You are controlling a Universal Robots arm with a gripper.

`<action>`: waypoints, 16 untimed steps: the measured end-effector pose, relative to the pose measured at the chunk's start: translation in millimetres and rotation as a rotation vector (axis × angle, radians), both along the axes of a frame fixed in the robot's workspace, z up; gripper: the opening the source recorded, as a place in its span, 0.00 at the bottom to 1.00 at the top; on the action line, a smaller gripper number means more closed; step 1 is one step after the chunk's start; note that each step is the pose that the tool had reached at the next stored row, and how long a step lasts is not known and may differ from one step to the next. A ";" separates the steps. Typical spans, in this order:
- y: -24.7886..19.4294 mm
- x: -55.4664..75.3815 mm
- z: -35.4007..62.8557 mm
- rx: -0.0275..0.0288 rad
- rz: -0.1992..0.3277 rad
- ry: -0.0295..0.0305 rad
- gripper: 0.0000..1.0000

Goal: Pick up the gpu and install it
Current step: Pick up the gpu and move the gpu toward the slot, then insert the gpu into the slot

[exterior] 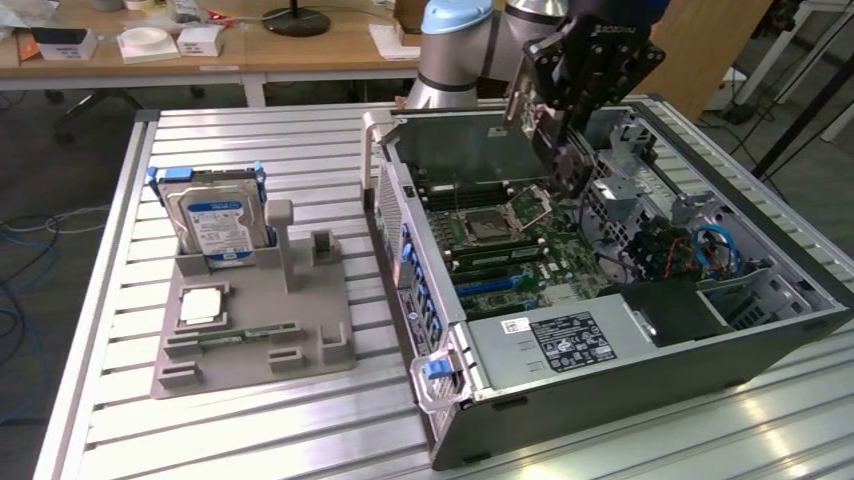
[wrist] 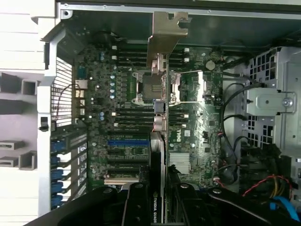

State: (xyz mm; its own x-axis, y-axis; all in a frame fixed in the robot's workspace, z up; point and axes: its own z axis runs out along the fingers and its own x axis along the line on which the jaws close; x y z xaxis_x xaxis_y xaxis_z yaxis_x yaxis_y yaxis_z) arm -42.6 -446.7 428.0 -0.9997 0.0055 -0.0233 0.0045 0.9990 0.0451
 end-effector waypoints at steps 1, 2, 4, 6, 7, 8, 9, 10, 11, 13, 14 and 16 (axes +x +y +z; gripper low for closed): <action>0.0 4.0 0.0 0.0001 0.002 0.0000 0.26; 0.0 7.1 0.0 0.0001 0.003 -0.0001 0.26; -0.1 8.1 0.0 0.0001 0.004 0.0000 0.26; 0.0 8.1 0.0 0.0000 0.004 0.0000 0.26; 0.0 8.1 0.0 0.0001 0.004 0.0000 0.26; 0.0 8.1 0.0 0.0001 0.005 0.0000 0.26; 0.0 7.9 0.0 0.0001 0.005 0.0000 0.26; 0.0 7.8 0.0 0.0001 0.005 0.0000 0.26; 0.0 7.8 0.0 0.0001 0.005 0.0000 0.26; 0.0 7.8 0.0 0.0000 0.005 -0.0001 0.26; 0.0 7.8 0.0 0.0001 0.005 0.0000 0.26; 0.0 7.8 0.0 0.0001 0.005 0.0000 0.26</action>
State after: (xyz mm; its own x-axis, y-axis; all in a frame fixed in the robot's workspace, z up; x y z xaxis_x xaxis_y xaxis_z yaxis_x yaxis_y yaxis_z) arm -34.7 -446.7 428.0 -0.9997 0.0005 -0.0233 -0.0006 0.9990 0.0452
